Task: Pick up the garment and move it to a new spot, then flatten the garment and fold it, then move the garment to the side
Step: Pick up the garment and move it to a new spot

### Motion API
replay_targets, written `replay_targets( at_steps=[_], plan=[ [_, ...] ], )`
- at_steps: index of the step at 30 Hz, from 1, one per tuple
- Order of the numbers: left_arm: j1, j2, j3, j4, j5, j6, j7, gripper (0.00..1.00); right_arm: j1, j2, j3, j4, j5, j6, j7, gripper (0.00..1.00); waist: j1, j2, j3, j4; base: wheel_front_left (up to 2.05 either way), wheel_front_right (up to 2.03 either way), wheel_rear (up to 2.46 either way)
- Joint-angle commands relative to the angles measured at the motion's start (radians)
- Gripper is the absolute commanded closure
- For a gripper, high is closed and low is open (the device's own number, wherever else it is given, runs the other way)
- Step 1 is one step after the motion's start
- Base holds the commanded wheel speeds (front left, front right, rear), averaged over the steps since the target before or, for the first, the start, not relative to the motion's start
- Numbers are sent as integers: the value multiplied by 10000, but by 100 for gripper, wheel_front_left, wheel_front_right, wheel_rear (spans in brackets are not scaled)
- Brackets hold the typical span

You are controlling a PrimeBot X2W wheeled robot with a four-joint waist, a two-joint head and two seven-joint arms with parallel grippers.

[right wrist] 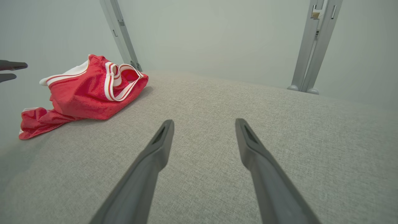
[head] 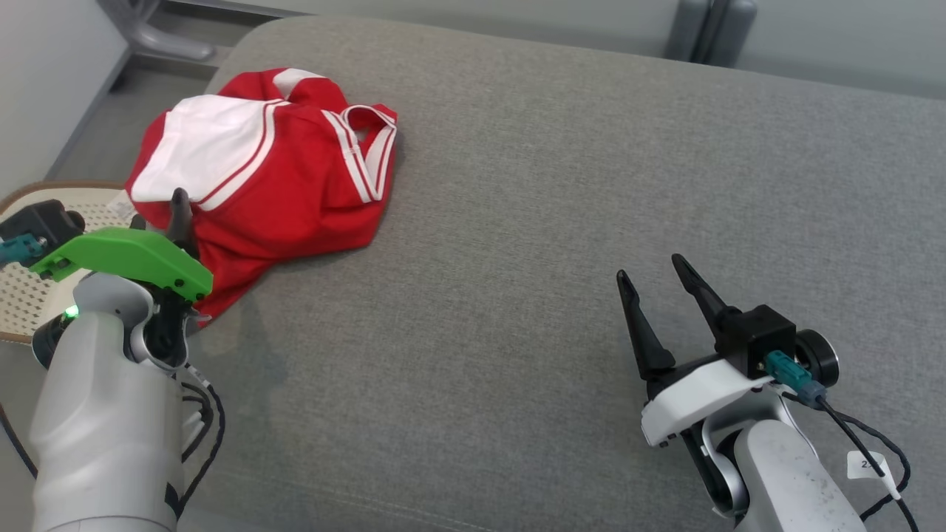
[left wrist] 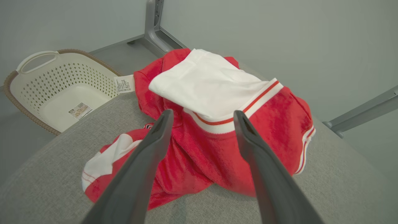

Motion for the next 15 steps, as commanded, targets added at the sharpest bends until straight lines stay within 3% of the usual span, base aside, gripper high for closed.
replay_targets(
  at_steps=[1, 8, 14, 15],
  plan=[
    [-318, 140, 78, 234, -138, -57, 124, 0, -87, -48, -7, -121, -116, -3, 53, 0, 0, 0, 799, -888, 0, 0, 0],
    [-905, 509, 238, 1347, -309, 261, 635, 0, -33, -45, -107, -384, -280, -3, 169, 0, 0, 0, 1115, -1445, 0, 0, 0],
    [-1006, 787, 68, 1929, -31, 612, 402, 0, 95, -42, -105, -474, -271, -3, 244, 0, 0, 0, 1091, -1669, 0, 0, 0],
    [-1012, 820, 24, 1959, 2, 581, 281, 65, 125, -42, -114, -464, -233, -3, 247, 0, 0, 0, 1059, -1684, 0, 0, 0]
  ],
)
